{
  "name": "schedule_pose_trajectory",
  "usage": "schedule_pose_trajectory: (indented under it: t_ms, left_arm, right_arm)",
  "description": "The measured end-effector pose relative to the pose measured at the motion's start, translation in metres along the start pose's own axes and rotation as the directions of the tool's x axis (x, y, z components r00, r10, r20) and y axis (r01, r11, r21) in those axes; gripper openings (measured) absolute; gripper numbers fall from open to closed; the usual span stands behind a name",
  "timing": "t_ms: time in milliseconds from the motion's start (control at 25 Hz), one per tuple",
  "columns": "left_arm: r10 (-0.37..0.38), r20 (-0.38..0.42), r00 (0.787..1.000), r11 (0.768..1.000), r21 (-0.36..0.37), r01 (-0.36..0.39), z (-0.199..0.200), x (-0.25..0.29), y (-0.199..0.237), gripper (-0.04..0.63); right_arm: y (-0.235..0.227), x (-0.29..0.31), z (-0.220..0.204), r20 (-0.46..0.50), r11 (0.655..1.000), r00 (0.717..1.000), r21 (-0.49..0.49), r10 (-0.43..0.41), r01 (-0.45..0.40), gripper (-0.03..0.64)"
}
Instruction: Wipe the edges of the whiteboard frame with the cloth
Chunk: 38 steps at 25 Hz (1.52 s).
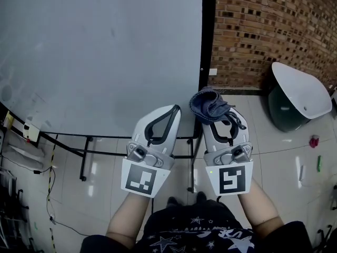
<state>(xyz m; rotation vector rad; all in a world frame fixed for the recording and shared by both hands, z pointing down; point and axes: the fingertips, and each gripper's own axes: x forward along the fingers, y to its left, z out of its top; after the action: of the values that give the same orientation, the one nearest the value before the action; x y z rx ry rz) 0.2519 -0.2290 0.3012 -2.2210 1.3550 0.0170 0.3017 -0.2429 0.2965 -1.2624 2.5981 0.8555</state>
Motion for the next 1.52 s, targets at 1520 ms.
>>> schedule_pose_trajectory:
  t_ms: [1520]
  left_arm:
    - [0.065,-0.382,0.922,0.962,-0.220,-0.159,-0.166,-0.054,-0.051,0.004]
  right_arm:
    - [0.111,-0.063,-0.217,-0.356,0.905,0.891,0.407,0.282,-0.124,0.078]
